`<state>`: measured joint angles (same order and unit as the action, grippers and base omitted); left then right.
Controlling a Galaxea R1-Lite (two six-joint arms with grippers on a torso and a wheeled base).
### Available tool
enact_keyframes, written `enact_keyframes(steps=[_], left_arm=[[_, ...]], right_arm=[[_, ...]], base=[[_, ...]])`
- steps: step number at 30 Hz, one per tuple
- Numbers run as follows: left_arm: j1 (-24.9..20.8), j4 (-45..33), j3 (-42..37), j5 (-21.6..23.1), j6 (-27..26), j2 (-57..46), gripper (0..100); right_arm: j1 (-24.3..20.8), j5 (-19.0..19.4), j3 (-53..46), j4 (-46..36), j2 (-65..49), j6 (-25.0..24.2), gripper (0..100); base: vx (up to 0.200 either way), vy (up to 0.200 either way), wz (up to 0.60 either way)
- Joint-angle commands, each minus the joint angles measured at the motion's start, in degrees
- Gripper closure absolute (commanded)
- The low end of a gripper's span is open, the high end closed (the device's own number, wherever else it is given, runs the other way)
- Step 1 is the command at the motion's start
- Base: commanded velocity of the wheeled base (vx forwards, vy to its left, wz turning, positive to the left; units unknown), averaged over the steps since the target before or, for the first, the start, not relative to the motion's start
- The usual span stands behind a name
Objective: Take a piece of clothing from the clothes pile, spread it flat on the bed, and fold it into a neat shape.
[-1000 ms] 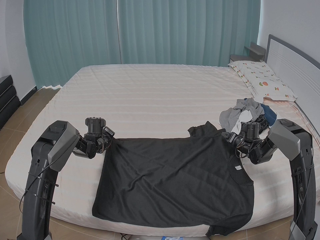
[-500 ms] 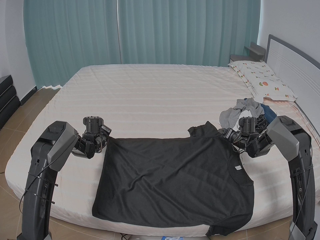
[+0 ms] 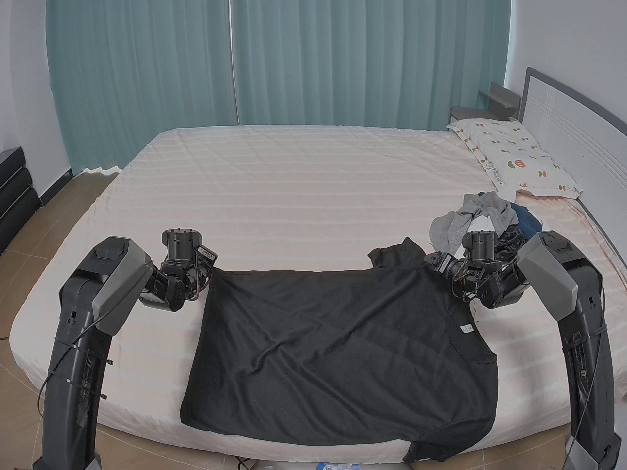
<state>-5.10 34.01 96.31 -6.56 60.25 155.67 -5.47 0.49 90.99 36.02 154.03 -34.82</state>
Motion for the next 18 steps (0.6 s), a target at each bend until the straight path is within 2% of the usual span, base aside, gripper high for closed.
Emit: enact_keyframes(steps=[1,2,3,10,14,18], left_arm=[[0.0,-0.1,-0.1,0.0,0.0,-0.2,100],[0.0,-0.1,-0.1,0.0,0.0,-0.2,100],[0.0,-0.1,-0.1,0.0,0.0,-0.2,100],[-0.1,-0.3,-0.1,0.1,0.0,-0.1,100],[-0.1,-0.3,-0.1,0.1,0.0,-0.1,100],[-0.1,-0.3,-0.1,0.1,0.0,-0.1,100]], right_arm=[[0.1,0.0,0.2,0.1,1.3,0.0,0],[0.1,0.0,0.2,0.1,1.3,0.0,0],[0.1,0.0,0.2,0.1,1.3,0.0,100],[0.5,-0.4,2.2,0.7,2.3,-0.1,100],[1.4,-2.9,4.9,1.8,2.2,-1.7,100],[2.2,-3.5,5.9,1.8,2.0,-2.6,100]], base=[[0.0,0.0,0.0],[0.0,0.0,0.0],[0.0,0.0,0.0],[0.0,0.0,0.0],[0.0,0.0,0.0],[0.0,0.0,0.0]])
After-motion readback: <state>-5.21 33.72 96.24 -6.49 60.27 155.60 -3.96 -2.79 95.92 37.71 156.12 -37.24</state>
